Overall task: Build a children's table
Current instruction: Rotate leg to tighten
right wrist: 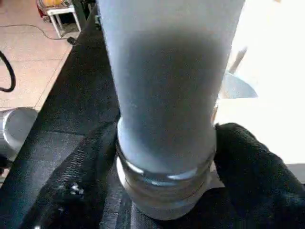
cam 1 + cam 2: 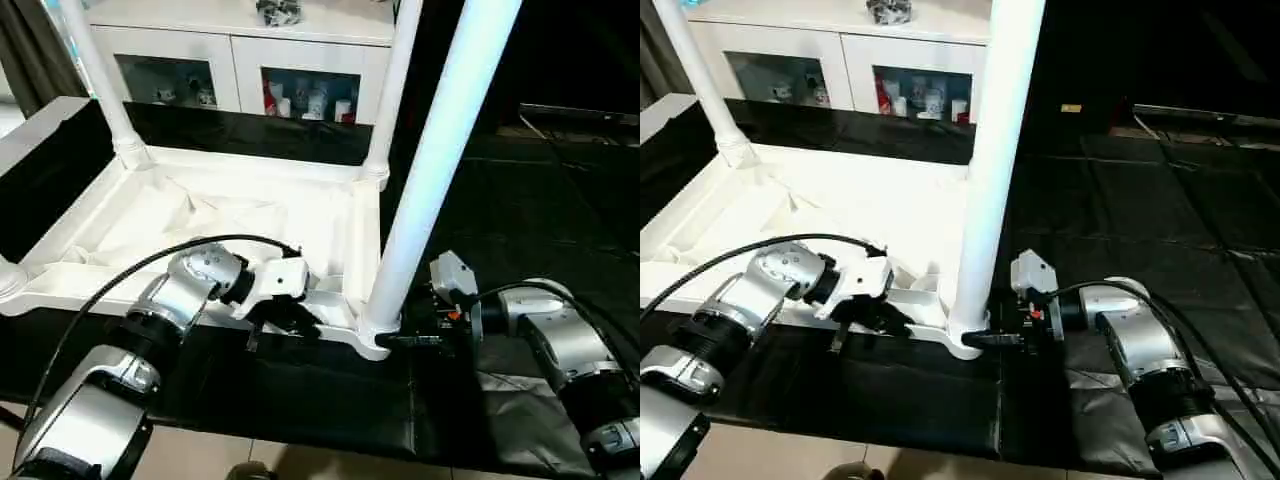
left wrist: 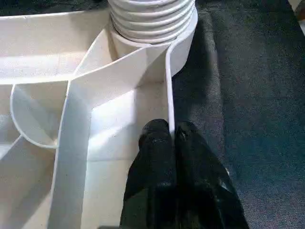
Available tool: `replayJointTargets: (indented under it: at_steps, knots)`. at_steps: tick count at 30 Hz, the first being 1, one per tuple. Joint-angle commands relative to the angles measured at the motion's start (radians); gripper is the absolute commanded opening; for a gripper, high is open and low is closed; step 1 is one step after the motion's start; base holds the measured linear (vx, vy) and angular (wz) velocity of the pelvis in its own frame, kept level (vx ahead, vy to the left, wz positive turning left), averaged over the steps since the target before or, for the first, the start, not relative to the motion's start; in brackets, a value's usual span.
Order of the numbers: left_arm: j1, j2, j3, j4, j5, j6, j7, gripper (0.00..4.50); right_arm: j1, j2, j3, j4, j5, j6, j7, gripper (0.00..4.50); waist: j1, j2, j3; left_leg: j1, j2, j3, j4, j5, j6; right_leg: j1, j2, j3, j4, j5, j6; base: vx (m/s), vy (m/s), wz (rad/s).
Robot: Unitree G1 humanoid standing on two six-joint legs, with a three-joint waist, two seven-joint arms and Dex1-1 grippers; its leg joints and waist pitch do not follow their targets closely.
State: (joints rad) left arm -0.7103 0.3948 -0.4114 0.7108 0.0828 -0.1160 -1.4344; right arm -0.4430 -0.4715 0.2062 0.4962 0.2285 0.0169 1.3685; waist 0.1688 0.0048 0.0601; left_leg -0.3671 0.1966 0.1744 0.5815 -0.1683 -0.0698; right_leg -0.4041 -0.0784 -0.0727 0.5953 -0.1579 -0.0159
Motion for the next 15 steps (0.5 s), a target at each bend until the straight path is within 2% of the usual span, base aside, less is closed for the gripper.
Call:
replayJointTargets:
  at_steps: [1,7,10,13,15]
  knots:
    - [0.013,-0.001,-0.043,-0.031,0.014,-0.014,-0.052,0.0,-0.02,-0.002,0.002,0.019,-0.007,-0.006,-0.004,3.07,-0.006,0.004,-0.076,0.015,0.039,-0.007,-0.066,-0.269,0.034,0.051,-0.071,0.041,-0.065,-0.256,-0.23,0.0,0.0,0.0]
    - [0.014,0.001,-0.045,-0.029,0.016,-0.013,-0.057,0.0,-0.013,0.005,0.004,0.022,-0.007,-0.005,-0.001,2.76,-0.007,0.005,-0.077,0.015,0.039,-0.008,-0.066,-0.267,0.033,0.051,-0.07,0.041,-0.064,-0.249,-0.232,0.0,0.0,0.0]
    - [0.016,0.0,-0.044,-0.032,0.015,-0.002,-0.055,0.0,0.003,0.006,0.005,0.008,-0.004,0.002,0.01,2.75,-0.007,0.009,-0.077,0.016,0.04,-0.008,-0.066,-0.27,0.031,0.051,-0.069,0.041,-0.063,-0.247,-0.233,0.0,0.0,0.0]
    - [0.017,-0.004,-0.041,-0.033,0.014,0.011,-0.049,0.0,0.016,0.006,0.005,-0.004,0.0,0.008,0.011,2.74,-0.007,0.008,-0.077,0.016,0.039,-0.007,-0.066,-0.272,0.032,0.051,-0.069,0.042,-0.063,-0.24,-0.235,0.0,0.0,0.0]
    - [0.018,-0.018,-0.03,-0.031,0.009,0.049,-0.022,0.0,0.037,0.012,0.0,-0.022,0.007,0.019,-0.005,2.74,-0.006,0.01,-0.077,0.018,0.041,-0.007,-0.066,-0.27,0.032,0.051,-0.068,0.042,-0.064,-0.231,-0.236,0.0,0.0,0.0]
